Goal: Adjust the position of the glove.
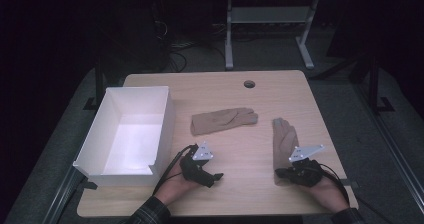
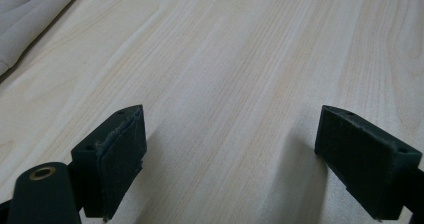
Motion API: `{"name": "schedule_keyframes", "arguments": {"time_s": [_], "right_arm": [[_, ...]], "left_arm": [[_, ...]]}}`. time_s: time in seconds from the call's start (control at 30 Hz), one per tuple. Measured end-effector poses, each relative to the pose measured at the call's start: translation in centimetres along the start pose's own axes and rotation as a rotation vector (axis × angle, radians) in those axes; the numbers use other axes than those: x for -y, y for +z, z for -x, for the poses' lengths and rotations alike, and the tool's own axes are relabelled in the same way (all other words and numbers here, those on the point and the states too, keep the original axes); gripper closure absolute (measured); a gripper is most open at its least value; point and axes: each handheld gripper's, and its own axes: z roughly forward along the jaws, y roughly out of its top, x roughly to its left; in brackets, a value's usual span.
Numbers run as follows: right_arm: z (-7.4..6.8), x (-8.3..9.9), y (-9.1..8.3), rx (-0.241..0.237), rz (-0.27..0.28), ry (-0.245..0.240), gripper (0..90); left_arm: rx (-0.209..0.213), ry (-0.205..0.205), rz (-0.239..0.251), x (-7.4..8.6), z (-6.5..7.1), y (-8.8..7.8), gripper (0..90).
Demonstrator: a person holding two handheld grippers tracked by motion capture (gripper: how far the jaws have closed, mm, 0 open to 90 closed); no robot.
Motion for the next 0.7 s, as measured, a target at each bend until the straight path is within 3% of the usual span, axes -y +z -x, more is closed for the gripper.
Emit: {"name": "schedule_keyframes", "arguments": {"time_s": [0.13,0.23,0.33,0.6,0.7], "right_arm": [[-0.4,0.3,-0.5,-0.001,-0.001,-0.007,89.9],[0.0,-0.2,-1.0,0.009,0.028,-0.007,89.9],[1.0,-0.6,-1.3,0.052,0.057,0.006,90.0],[4.2,-2.2,-1.5,0.143,0.104,0.051,90.0],[5.3,-2.6,-0.9,0.168,0.096,0.058,90.0]], "left_arm": [[0.000,0.008,-0.005,0.0,-0.1,0.0,12.4],[0.000,0.001,0.001,0.0,0.0,0.0,12.4],[-0.004,0.023,-0.006,0.0,-0.2,0.0,12.4],[-0.001,0.014,-0.006,0.0,-0.1,0.0,12.4],[-0.001,0.012,-0.007,0.0,-0.1,0.0,12.4]]}}
